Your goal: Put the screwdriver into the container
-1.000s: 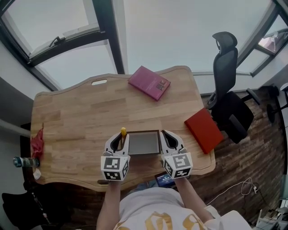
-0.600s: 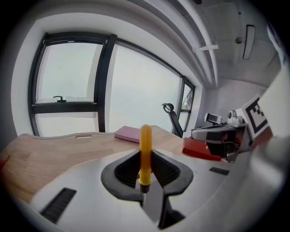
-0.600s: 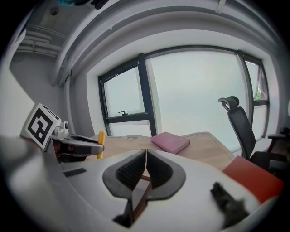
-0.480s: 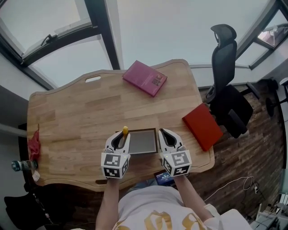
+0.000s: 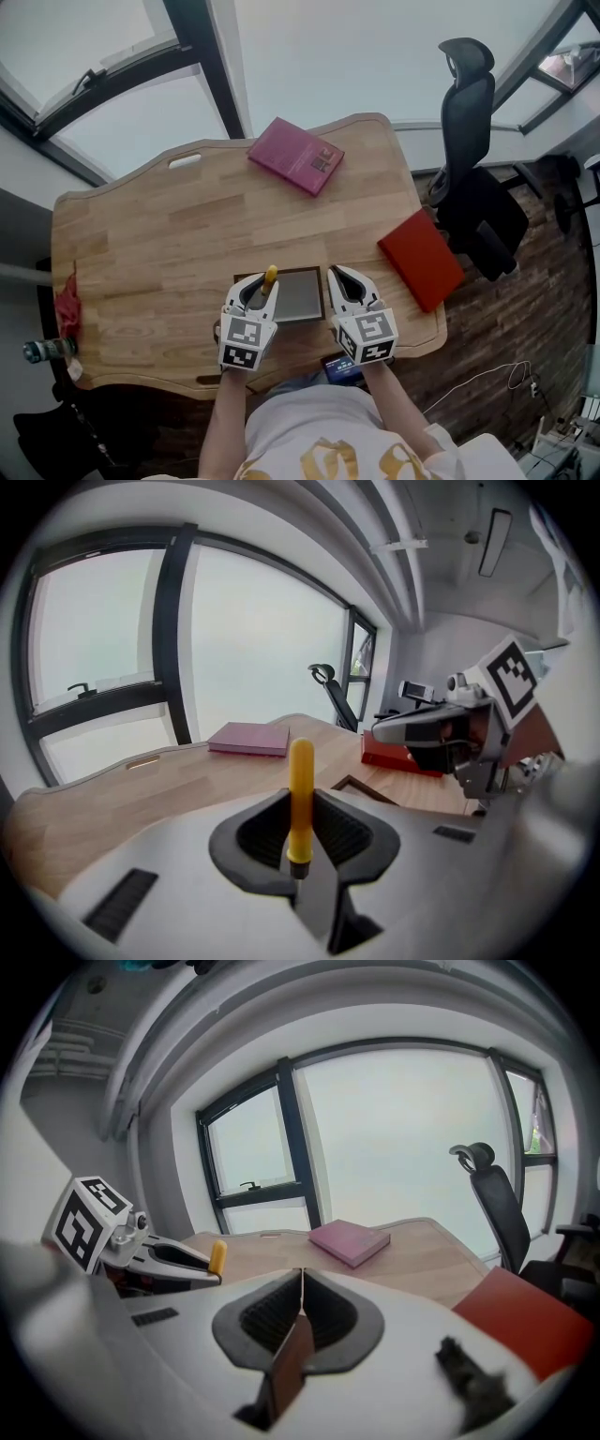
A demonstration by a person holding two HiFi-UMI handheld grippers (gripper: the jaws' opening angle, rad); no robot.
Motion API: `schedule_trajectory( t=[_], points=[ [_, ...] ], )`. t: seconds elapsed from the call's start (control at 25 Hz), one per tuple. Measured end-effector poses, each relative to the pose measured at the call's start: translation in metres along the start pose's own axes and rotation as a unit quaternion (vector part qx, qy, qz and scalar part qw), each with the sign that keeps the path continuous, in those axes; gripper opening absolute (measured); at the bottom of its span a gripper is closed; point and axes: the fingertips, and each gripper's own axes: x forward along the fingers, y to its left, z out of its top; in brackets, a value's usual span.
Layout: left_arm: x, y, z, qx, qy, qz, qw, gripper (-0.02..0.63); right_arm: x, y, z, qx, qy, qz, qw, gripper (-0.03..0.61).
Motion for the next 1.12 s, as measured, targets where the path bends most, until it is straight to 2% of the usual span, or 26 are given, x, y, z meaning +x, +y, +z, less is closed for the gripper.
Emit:
schedule_trajectory(
  t=[0.2,0.48,0.68,1.12],
  points=[
    [0.013,-0.011,-0.007,0.004,0.022,-0.034,0.9992,0.078,0.004,-0.009,-0.005,0.006,0.006,0.000,1.000,0.032],
    [0.022,-0.017,-0.019,0.027,0.058,-0.059,0.9962,0.078,0.009,-0.012,-0.011,0.015,0.013,0.006,1.000,0.032],
    [0.028,-0.022,-0.029,0.049,0.083,-0.078,0.9923,0.078,0.010,-0.014,-0.012,0.022,0.016,0.009,1.000,0.032],
    [0.038,-0.031,-0.042,0.070,0.127,-0.111,0.9832,0.078,0.010,-0.020,-0.017,0.028,0.022,0.007,0.999,0.032]
  ],
)
